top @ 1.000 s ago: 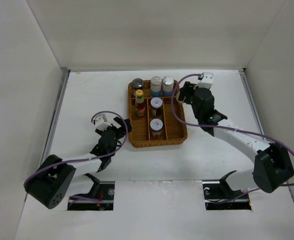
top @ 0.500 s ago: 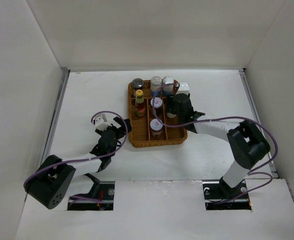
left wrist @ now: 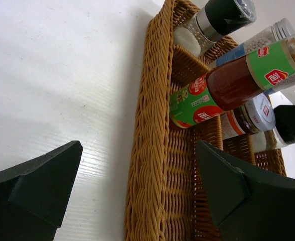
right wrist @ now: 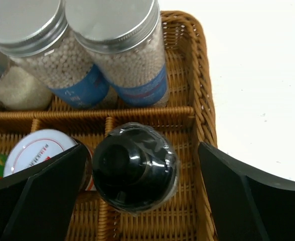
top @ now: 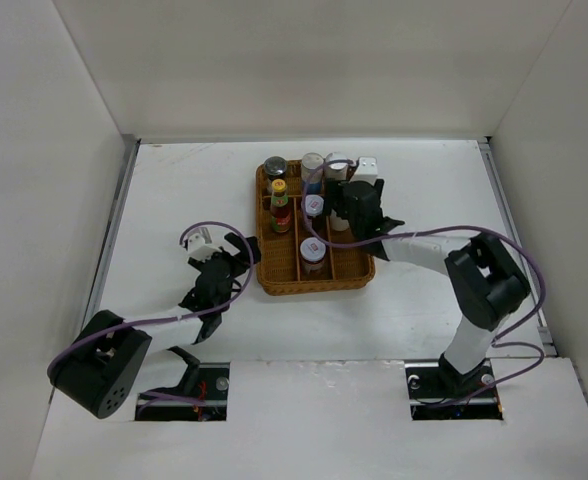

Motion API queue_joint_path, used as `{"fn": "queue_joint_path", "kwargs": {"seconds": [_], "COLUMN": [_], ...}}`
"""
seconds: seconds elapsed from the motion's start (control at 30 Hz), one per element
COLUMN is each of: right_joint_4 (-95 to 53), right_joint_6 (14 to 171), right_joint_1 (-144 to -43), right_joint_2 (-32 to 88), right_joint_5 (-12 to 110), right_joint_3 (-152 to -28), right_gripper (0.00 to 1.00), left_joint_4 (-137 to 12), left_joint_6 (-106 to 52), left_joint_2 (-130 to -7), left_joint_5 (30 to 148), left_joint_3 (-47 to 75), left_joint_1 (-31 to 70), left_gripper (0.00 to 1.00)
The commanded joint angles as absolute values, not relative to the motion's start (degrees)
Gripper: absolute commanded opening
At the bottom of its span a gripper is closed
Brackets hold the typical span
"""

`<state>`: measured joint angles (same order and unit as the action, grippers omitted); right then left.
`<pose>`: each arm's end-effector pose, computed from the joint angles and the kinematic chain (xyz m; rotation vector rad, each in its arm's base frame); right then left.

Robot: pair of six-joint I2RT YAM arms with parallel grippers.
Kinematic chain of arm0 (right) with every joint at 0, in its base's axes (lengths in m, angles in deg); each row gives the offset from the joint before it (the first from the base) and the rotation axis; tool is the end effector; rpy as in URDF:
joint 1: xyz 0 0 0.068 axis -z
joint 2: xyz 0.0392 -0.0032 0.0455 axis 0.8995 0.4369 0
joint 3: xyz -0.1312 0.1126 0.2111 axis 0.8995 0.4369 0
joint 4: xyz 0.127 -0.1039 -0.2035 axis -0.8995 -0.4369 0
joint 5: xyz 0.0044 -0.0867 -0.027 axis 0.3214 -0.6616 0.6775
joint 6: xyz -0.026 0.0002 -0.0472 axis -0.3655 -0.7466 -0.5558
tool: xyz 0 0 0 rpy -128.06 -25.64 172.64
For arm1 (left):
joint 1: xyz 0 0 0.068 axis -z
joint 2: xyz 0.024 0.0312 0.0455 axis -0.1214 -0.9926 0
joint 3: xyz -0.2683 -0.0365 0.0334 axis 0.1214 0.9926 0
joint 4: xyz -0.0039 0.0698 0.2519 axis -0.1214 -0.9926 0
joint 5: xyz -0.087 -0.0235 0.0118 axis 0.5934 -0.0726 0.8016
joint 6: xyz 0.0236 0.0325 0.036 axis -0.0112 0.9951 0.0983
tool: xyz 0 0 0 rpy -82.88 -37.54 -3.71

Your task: Organize the condiment bottles

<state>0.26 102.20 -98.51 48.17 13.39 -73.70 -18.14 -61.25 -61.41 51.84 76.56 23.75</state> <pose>0.3325 0.2079 0.2143 0.0125 1.9048 0.1306 0.1845 -0.0898 0.1572 -0.5799 1.6990 -0.5104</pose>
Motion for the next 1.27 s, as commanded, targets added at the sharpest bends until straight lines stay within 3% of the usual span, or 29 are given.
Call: {"fn": "queue_joint_path", "kwargs": {"seconds": [0.0, 0.33, 0.63, 1.23], "right_joint_4": [3.62, -1.13, -8.69, -13.17], "right_joint_6": [102.29, 108.79, 121.36, 124.44], "right_joint_1": [-98.5, -95.08, -89.1, -86.19], "right_joint_2": [41.42, 19.27, 3.53, 3.08], "right_joint_5": [9.63, 0.32, 2.42, 9.54], "right_joint_3": [-74.34, -57.65, -43.58, -41.46], "right_gripper": [1.0, 1.0, 1.0, 1.0], "left_joint_4": [-16.17, -16.86, -35.92, -45.43], "left_joint_6": [-61.34, -61.17, -62.13, -61.52], "left_joint_2": [-60.23, -60.4, -57.33, -56.0], "left_joint_5": [50.91, 52.31, 50.92, 50.82], "left_joint_3": [74.8, 74.01, 67.16, 64.35], "left_joint_1": [22.69, 22.08, 20.58, 20.84], "left_gripper": [1.0, 1.0, 1.0, 1.0]}}
